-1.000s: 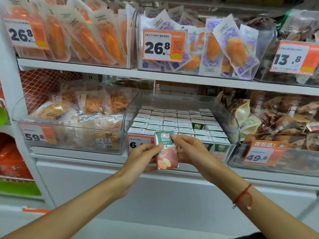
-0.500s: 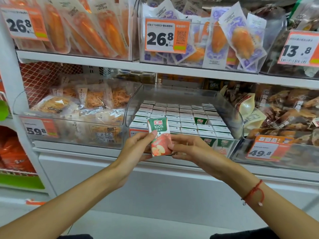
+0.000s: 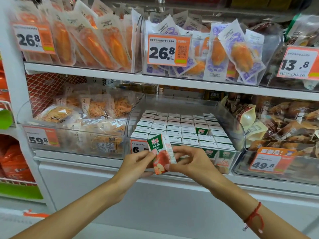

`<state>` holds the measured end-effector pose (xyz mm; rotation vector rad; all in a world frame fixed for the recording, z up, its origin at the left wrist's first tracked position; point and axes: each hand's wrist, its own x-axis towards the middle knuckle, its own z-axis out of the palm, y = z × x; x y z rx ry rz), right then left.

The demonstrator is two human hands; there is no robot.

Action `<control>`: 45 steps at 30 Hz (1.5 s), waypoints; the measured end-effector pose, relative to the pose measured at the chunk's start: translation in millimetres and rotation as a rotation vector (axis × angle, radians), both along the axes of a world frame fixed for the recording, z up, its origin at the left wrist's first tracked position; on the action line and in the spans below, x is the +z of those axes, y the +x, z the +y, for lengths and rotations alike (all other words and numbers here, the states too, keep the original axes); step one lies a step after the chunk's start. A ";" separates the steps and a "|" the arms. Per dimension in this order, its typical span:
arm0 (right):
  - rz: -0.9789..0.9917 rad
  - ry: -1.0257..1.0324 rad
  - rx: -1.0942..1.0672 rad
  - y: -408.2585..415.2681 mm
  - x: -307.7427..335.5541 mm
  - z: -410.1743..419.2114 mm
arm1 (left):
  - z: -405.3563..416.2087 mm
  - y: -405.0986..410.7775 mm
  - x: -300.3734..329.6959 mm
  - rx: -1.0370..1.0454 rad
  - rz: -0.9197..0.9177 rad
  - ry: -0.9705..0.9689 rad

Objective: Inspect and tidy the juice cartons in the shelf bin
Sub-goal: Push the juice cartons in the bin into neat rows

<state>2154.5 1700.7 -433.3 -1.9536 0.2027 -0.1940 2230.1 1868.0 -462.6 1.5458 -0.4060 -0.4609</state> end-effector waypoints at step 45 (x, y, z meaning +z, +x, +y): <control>-0.063 -0.175 -0.142 2.2 2.7 -3.1 | 0.6 0.2 19.5 -0.045 0.053 -0.088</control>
